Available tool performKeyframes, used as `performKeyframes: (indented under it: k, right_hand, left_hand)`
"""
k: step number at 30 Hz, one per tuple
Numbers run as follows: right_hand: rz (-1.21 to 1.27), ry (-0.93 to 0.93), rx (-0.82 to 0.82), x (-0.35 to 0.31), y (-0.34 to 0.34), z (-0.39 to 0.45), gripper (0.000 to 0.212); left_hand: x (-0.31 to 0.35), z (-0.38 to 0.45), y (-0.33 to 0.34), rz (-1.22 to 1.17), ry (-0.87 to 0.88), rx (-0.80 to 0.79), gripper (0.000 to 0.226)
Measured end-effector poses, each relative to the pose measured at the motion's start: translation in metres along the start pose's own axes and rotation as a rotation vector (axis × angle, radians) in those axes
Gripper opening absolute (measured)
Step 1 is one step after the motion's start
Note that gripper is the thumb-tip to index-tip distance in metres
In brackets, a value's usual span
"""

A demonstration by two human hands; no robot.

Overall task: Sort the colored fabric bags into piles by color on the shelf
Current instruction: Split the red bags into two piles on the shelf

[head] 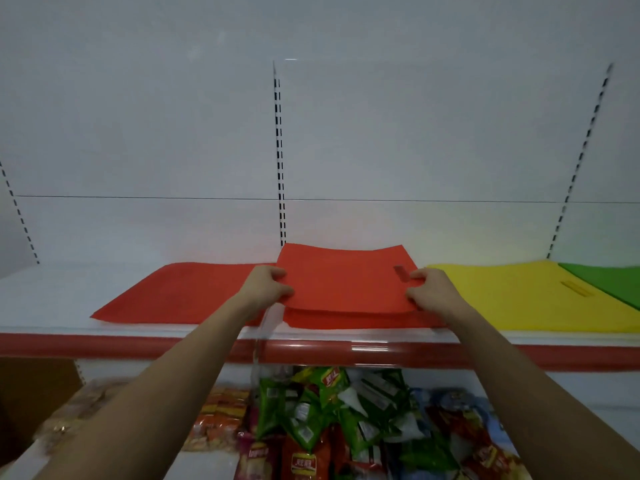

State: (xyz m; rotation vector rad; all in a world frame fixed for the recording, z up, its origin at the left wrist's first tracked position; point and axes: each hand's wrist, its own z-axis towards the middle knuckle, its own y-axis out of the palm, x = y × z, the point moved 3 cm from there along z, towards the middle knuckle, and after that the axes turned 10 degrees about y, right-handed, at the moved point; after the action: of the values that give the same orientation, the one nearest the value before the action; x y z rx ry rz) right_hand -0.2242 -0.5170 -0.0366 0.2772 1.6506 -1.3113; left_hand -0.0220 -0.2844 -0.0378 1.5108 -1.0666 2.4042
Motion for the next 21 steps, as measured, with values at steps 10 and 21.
performKeyframes:
  k: [10,21]
  right_hand:
    - [-0.386,0.085,0.113,0.034,-0.002,0.011,0.041]
    - [-0.276,-0.122,0.128,-0.012,0.0,0.012,0.039]
  left_hand:
    - [-0.023,-0.004,0.043,0.583,0.024,-0.113,0.063]
    - [-0.002,-0.006,0.011,0.772,0.217,0.051,0.055]
